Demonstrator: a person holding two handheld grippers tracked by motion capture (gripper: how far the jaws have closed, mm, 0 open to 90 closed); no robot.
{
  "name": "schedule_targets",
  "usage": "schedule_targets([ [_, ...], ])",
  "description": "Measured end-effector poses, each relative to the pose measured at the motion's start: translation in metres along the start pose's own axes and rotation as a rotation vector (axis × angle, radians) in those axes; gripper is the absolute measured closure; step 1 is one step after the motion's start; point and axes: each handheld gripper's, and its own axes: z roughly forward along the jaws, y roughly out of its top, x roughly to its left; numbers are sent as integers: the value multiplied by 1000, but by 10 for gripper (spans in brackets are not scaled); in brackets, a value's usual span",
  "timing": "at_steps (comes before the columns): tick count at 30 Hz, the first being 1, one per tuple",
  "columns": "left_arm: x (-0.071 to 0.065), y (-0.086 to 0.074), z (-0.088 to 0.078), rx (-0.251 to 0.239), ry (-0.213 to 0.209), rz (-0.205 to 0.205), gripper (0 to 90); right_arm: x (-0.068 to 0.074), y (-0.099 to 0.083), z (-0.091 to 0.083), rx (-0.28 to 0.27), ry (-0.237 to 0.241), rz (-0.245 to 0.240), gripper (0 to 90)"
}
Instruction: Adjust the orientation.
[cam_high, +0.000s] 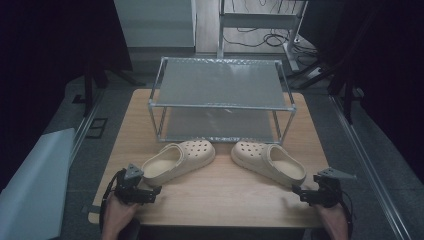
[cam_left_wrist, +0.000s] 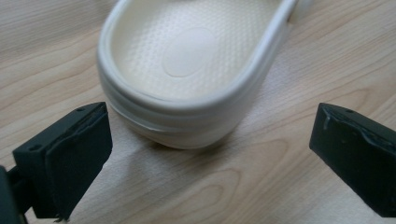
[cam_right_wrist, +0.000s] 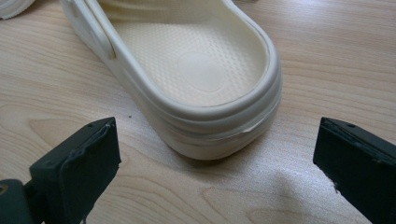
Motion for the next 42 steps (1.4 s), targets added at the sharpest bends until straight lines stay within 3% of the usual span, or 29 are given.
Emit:
schedule_targets([
  [5,4,-1,-2,-30,-1,-21,0,0,-1,1,5,5,-6,3],
  [23,8,1,-4,-24,-6,-20,0,0,-1,1,10,23,0,38],
  [29,9,14,-10,-33,6,-8,0,0,-2,1,13,21,9,39],
  [33,10,27,-16,-73,-27,-28,0,1,-2,1,13,20,13,43],
  [36,10,39,-19,-71,-11,1,0,2,-2,1,13,21,12,44],
  [42,22,57,-10,-45,20,16,0,3,-2,1,8,22,9,45],
])
